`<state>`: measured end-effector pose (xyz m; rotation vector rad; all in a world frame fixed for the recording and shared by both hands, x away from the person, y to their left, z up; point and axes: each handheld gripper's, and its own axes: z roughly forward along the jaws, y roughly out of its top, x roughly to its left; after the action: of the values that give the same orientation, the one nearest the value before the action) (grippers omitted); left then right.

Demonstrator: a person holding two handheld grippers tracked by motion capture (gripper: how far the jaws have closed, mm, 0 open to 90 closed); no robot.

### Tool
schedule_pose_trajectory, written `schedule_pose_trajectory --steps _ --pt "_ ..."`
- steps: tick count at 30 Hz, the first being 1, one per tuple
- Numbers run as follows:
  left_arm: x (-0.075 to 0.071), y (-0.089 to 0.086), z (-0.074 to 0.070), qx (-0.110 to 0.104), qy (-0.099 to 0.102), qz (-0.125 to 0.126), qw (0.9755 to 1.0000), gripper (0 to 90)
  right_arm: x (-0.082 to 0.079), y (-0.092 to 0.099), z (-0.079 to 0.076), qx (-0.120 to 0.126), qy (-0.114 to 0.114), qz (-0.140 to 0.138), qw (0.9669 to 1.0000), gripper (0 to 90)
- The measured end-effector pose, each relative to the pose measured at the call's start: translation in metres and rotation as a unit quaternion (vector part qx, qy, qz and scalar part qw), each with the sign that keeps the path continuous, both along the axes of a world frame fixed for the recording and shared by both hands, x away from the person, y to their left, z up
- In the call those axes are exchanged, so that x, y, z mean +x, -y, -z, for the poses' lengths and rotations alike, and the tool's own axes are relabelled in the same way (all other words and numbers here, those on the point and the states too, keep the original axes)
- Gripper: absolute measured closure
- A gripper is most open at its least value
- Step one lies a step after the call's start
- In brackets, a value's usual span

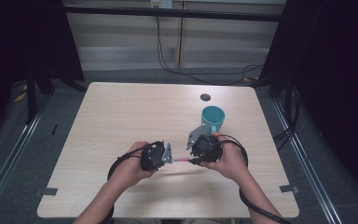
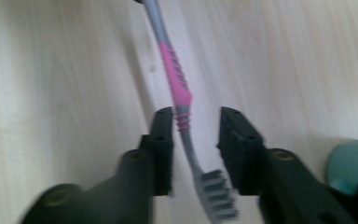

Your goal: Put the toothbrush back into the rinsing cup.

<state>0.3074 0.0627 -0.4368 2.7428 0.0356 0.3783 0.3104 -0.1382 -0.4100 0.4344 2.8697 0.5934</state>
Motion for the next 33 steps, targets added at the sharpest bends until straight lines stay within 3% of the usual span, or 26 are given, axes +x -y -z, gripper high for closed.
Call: schedule_pose_trajectory --steps 2,5,11,15,19,20,21,25,28,32,33 --pt "0.001 -0.001 0.001 -0.005 -0.005 -0.009 0.9999 81.2 0.0 0.002 -0.001 0.0 0.013 0.007 0.9999 55.3" --pt "0.003 -0.004 0.0 -0.006 -0.012 -0.023 0.9997 81.2 -0.001 0.005 -0.006 0.028 0.023 0.02 0.9991 48.3" --pt "0.005 -0.01 -0.005 -0.021 -0.015 -0.05 0.9984 81.2 0.001 0.018 -0.013 0.068 0.046 0.057 0.995 42.0" --pt "0.008 -0.017 -0.009 -0.036 -0.012 -0.069 0.9969 81.2 0.0 0.035 -0.016 0.121 0.039 0.095 0.9873 41.1" --pt "0.01 -0.024 -0.012 -0.047 -0.011 -0.086 0.9951 81.2 0.0 0.05 -0.009 0.145 0.032 0.131 0.9802 40.5" --pt "0.01 -0.024 -0.012 -0.047 -0.011 -0.086 0.9951 81.2 0.0 0.05 -0.009 0.145 0.032 0.131 0.9802 40.5" --pt "0.011 -0.027 -0.012 -0.053 -0.01 -0.095 0.994 81.2 0.0 0.055 -0.004 0.162 0.022 0.147 0.9755 40.3" --pt "0.013 -0.035 -0.013 -0.066 -0.008 -0.109 0.9918 81.3 -0.002 0.062 0.004 0.188 0.018 0.165 0.9682 40.9" --pt "0.013 -0.038 -0.014 -0.074 -0.004 -0.118 0.9902 81.2 -0.003 0.063 0.009 0.198 0.012 0.17 0.9653 41.5" --pt "0.013 -0.04 -0.015 -0.086 -0.003 -0.126 0.9883 81.3 -0.004 0.062 0.014 0.2 0.005 0.166 0.9656 44.2" --pt "0.012 -0.04 -0.015 -0.089 -0.003 -0.127 0.9879 81.3 -0.004 0.062 0.015 0.206 0.0 0.168 0.9639 44.1"
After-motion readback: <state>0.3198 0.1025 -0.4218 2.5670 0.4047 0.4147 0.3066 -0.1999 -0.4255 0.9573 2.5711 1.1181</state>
